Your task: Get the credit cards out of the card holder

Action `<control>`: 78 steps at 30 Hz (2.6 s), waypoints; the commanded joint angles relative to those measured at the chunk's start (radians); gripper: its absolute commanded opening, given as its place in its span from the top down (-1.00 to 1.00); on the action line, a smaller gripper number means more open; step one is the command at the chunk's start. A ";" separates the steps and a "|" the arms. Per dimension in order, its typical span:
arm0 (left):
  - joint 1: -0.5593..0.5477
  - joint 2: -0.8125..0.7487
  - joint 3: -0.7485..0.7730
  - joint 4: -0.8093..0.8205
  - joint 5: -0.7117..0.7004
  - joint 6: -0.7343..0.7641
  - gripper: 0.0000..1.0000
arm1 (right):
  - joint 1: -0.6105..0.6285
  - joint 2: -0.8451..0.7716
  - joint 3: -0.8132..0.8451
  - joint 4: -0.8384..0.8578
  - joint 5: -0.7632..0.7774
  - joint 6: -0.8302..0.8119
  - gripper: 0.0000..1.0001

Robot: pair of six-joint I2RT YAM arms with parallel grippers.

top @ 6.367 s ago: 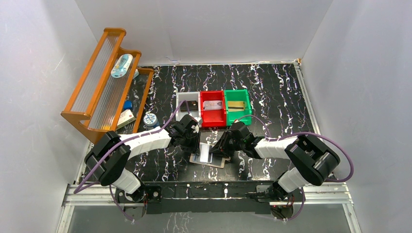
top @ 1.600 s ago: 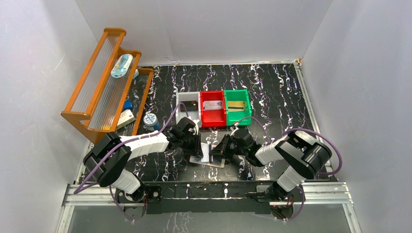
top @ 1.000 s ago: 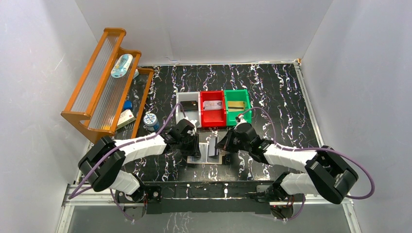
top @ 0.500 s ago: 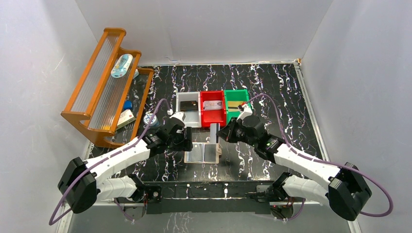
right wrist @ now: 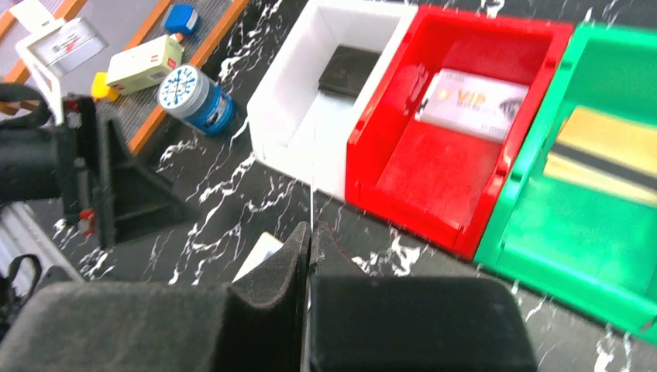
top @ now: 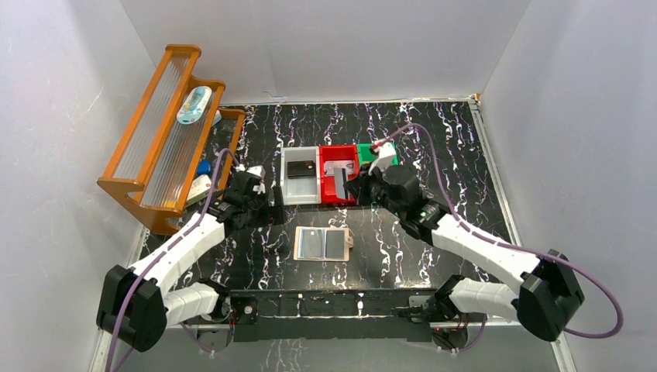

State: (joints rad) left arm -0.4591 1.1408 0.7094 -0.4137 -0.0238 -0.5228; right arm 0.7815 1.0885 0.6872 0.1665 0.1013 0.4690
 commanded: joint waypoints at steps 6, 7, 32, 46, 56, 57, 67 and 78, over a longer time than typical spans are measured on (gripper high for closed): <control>0.007 -0.147 0.073 -0.011 0.106 0.145 -0.97 | -0.009 0.217 0.309 -0.136 -0.024 -0.597 1.00; 0.007 -0.157 0.078 -0.010 0.096 0.156 -0.97 | -0.010 0.236 0.321 -0.152 -0.033 -0.673 1.00; 0.007 -0.264 0.007 0.004 -0.042 0.294 -0.97 | -0.031 0.711 0.597 -0.246 0.119 -1.366 1.00; 0.007 -0.263 0.009 -0.002 -0.090 0.300 -0.97 | -0.058 0.883 0.751 -0.240 0.171 -1.448 1.00; 0.007 -0.238 0.017 -0.011 -0.118 0.293 -0.97 | -0.072 0.920 0.772 -0.279 0.117 -1.451 1.00; 0.007 -0.235 0.018 -0.012 -0.117 0.293 -0.97 | -0.073 0.924 0.772 -0.280 0.113 -1.451 1.00; 0.007 -0.206 0.026 -0.017 -0.126 0.287 -0.97 | -0.071 0.940 0.759 -0.312 0.080 -1.426 0.99; 0.007 -0.208 0.030 -0.023 -0.145 0.288 -0.97 | -0.070 0.913 0.722 -0.323 0.075 -1.409 0.39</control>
State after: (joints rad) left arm -0.4561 0.9417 0.7136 -0.4206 -0.1432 -0.2390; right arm 0.7143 2.0190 1.4113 -0.1574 0.1955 -0.9504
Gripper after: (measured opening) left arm 0.983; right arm 0.263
